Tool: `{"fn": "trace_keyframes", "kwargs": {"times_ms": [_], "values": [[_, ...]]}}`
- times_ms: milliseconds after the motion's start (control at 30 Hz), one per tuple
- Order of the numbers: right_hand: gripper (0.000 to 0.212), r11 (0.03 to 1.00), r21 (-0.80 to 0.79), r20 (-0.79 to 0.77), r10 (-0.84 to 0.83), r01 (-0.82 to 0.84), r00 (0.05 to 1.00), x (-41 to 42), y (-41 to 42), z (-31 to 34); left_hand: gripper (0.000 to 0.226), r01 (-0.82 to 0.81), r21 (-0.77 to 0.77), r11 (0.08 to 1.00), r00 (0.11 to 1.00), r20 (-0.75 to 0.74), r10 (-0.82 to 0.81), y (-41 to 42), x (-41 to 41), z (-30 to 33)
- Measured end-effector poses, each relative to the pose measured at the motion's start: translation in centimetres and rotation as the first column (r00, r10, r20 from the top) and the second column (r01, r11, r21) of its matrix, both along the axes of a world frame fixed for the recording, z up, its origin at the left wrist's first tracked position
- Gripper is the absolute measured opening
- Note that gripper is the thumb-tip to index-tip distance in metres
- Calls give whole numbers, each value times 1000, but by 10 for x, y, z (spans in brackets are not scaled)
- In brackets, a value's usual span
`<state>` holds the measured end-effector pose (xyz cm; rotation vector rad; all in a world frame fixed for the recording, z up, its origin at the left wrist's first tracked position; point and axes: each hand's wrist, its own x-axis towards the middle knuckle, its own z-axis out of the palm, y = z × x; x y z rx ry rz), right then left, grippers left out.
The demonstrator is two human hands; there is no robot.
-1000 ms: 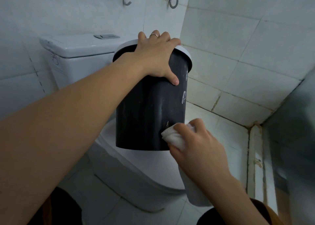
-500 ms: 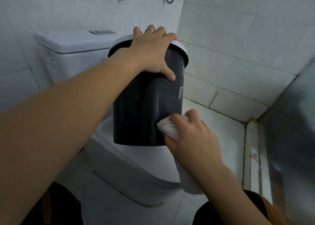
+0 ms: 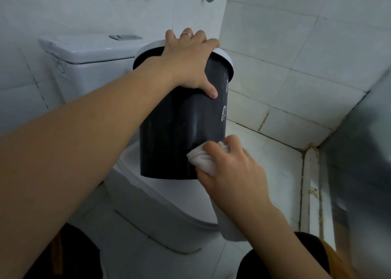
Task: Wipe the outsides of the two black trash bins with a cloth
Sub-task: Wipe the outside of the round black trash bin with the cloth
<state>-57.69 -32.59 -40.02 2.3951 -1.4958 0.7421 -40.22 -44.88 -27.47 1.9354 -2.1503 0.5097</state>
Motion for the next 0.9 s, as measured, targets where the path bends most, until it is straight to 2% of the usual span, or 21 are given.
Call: {"fn": "trace_keyframes", "kwargs": {"times_ms": [200, 367, 633, 900], "values": [[22, 999, 40, -7, 19, -18, 1000, -10, 9, -9, 114, 11, 7, 1000, 1000, -10, -11, 0, 0, 0], [24, 999, 43, 61, 22, -25, 998, 1, -13, 7, 114, 11, 6, 1000, 1000, 0, -11, 0, -2, 1], [22, 994, 100, 37, 45, -49, 998, -12, 2, -7, 114, 16, 7, 1000, 1000, -11, -16, 1, -1, 0], [27, 998, 27, 146, 57, -62, 988, 9, -26, 19, 116, -6, 0, 1000, 1000, -10, 6, 2, -2, -1]]}}
